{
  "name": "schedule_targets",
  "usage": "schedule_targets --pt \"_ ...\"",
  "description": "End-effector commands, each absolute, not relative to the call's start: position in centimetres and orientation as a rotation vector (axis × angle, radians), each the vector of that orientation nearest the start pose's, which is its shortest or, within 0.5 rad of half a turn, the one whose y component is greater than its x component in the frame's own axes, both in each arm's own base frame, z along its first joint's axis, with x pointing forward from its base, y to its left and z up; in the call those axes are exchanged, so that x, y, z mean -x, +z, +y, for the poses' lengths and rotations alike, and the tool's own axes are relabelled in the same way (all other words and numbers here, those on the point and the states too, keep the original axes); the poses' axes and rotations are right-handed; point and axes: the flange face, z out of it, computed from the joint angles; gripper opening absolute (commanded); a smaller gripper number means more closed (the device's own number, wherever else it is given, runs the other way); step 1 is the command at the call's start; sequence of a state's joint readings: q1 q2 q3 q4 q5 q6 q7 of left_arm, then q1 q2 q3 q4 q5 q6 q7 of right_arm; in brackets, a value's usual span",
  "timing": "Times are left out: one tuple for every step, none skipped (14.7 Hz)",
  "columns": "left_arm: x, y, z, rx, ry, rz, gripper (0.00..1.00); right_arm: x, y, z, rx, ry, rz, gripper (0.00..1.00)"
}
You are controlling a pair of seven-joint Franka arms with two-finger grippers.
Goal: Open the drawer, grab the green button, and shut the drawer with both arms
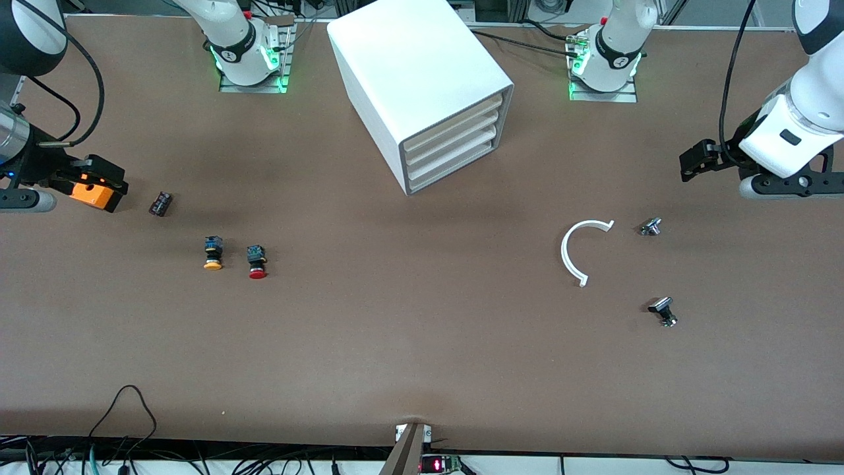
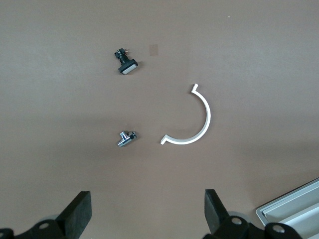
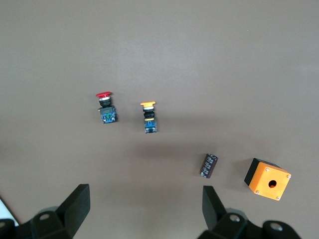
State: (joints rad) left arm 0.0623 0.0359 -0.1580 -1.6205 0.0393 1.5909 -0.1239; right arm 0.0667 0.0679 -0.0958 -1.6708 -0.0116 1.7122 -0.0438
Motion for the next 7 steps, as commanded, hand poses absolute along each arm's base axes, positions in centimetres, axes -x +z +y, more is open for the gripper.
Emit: schedule_targets --pt "-56.06 58.72 -4.99 3.12 0.107 -0.006 1.0 -57.88 55.29 -1.85 3.157 0.049 -0.044 1.0" --pt "-56.25 58.84 -4.81 3.121 0.1 0.004 1.0 -57.9 55.31 -1.85 3.157 0.047 -0.042 1.0" --pt "-56.44 58.79 -4.71 3.122 0.1 0.004 1.0 -57.9 55.31 -1.85 3.157 0.047 -0.042 1.0" --pt "-56.43 58.77 -4.71 3.121 0.102 0.004 1.0 -57.9 55.31 -1.85 3.157 0.047 -0.042 1.0" --pt "-56.43 58.77 -4.71 3.121 0.102 0.004 1.0 -57.9 55.31 -1.85 3.157 0.047 -0.042 1.0" --pt "-56.43 58.77 -4.71 3.121 0.102 0.004 1.0 -57.9 55.31 -1.85 3.157 0.047 -0.042 1.0" --pt "-56.44 58.84 -4.71 3.122 0.1 0.004 1.0 -57.88 55.29 -1.86 3.159 0.049 -0.042 1.0"
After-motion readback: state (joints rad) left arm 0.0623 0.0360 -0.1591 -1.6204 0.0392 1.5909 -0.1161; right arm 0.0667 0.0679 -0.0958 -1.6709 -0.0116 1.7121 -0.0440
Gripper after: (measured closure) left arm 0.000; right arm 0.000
